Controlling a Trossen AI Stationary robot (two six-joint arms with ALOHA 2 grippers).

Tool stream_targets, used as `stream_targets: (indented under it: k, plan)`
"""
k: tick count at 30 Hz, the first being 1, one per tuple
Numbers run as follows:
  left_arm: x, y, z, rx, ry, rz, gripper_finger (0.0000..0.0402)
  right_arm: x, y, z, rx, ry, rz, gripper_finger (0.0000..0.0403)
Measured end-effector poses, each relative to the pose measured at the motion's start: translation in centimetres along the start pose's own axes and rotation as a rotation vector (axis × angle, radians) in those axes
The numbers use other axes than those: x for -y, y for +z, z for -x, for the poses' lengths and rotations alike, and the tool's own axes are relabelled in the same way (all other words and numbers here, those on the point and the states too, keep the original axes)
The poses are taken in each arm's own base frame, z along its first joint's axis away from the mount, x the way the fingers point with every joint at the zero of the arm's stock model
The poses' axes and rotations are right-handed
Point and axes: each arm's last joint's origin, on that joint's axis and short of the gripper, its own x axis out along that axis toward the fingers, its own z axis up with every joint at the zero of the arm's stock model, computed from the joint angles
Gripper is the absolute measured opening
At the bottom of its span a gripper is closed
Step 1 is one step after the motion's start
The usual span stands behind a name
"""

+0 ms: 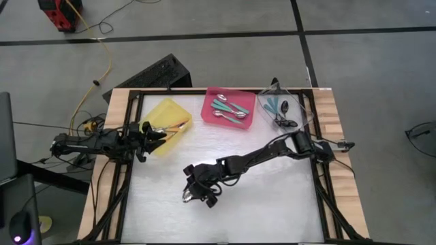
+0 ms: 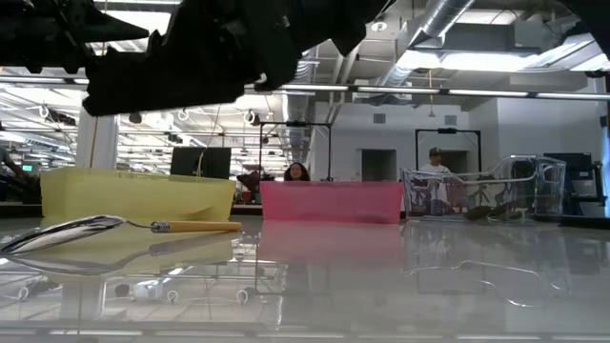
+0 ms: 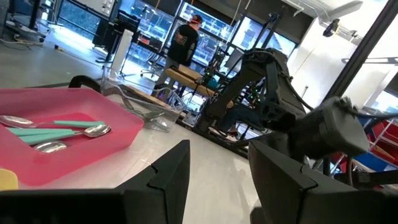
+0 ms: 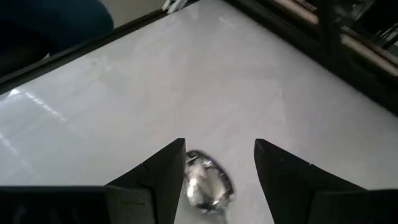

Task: Sort silverware by color (type)
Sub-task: Put the yellow spoon into the yellow bin

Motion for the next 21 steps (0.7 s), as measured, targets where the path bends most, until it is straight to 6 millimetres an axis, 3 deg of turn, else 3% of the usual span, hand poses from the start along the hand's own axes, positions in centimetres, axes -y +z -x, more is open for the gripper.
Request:
stream_targets:
  k: [21]
  plan:
    - [0.0, 0.0, 0.0, 0.001, 0.001, -0.001, 0.0148, 0.5, -1.9, -0.4, -0.019, 0.023, -0.018, 0.0218]
